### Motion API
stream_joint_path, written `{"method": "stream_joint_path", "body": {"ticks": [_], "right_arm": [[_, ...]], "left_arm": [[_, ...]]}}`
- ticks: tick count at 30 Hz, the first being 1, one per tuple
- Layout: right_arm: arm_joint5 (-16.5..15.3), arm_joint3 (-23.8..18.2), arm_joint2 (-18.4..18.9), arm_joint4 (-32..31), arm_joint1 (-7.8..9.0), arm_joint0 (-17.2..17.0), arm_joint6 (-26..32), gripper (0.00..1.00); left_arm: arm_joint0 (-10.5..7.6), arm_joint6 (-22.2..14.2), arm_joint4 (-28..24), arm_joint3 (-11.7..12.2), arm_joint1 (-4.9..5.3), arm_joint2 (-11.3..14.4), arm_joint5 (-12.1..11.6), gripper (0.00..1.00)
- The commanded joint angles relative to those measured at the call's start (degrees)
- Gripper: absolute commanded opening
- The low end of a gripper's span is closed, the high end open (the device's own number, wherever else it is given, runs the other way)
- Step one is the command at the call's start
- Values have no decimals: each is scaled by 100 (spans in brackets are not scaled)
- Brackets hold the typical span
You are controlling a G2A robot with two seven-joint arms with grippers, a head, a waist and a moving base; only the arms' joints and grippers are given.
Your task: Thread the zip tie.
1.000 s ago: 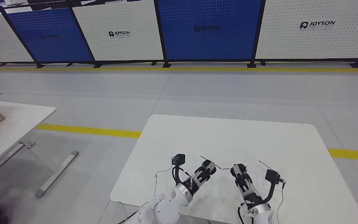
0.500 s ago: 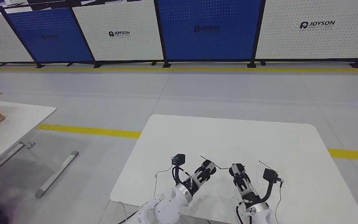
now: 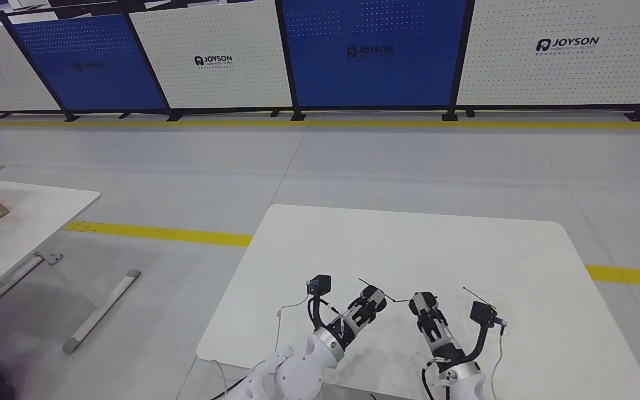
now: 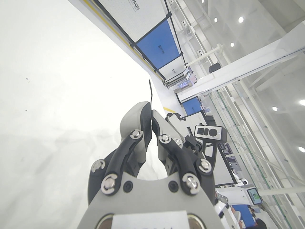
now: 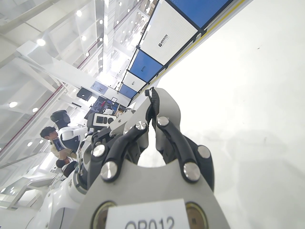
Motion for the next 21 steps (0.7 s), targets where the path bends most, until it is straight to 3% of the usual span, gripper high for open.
{"method": "stream_joint_path", "body": {"ticks": [1,21], "right_arm": [[20,-2,16,15,-14,-7,-18,0],[14,46,16,-1,-137,51,294,0]], "left_arm": [[0,0,0,0,0,0,0,0],[0,0,0,0,0,0,0,0]]}}
